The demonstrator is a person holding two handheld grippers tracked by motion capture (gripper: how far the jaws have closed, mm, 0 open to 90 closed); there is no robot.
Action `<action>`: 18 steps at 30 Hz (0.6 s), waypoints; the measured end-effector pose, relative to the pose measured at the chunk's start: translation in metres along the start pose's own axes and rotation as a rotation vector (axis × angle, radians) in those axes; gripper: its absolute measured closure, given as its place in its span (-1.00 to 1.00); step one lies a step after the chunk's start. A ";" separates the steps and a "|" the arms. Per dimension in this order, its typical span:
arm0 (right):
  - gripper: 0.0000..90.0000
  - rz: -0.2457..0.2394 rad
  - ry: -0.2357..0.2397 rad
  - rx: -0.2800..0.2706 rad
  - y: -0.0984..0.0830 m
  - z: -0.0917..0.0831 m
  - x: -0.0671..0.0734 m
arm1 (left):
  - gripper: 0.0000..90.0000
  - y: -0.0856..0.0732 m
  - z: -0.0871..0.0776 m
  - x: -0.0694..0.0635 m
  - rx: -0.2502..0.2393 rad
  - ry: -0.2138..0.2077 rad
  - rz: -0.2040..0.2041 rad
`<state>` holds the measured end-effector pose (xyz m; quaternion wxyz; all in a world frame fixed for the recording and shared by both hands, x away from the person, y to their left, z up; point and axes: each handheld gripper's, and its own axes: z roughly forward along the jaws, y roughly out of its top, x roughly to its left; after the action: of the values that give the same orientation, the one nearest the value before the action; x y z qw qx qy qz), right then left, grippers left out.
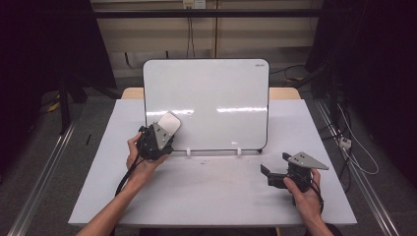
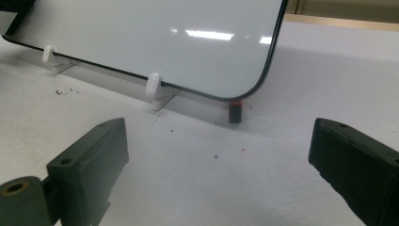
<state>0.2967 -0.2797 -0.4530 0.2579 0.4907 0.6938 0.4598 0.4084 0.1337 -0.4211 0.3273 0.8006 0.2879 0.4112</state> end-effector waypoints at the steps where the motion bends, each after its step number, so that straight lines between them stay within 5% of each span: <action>1: -0.88 0.000 0.001 0.000 0.000 0.000 0.000 | -0.31 0.000 0.000 0.000 -0.001 -0.001 0.003; 5: -0.88 -0.004 0.001 0.003 0.000 0.000 0.000 | -0.34 0.001 -0.001 0.002 0.001 -0.018 -0.035; 10: -0.88 -0.005 0.001 0.001 0.000 -0.001 0.000 | -0.59 0.002 -0.007 0.008 -0.006 -0.069 -0.066; 18: -0.88 -0.005 -0.002 0.001 0.000 -0.001 0.000 | -0.83 0.005 -0.022 0.016 -0.035 -0.134 -0.184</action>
<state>0.2957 -0.2797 -0.4524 0.2591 0.4896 0.6950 0.4584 0.3988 0.1490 -0.3999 0.3963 0.7905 0.3305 0.3298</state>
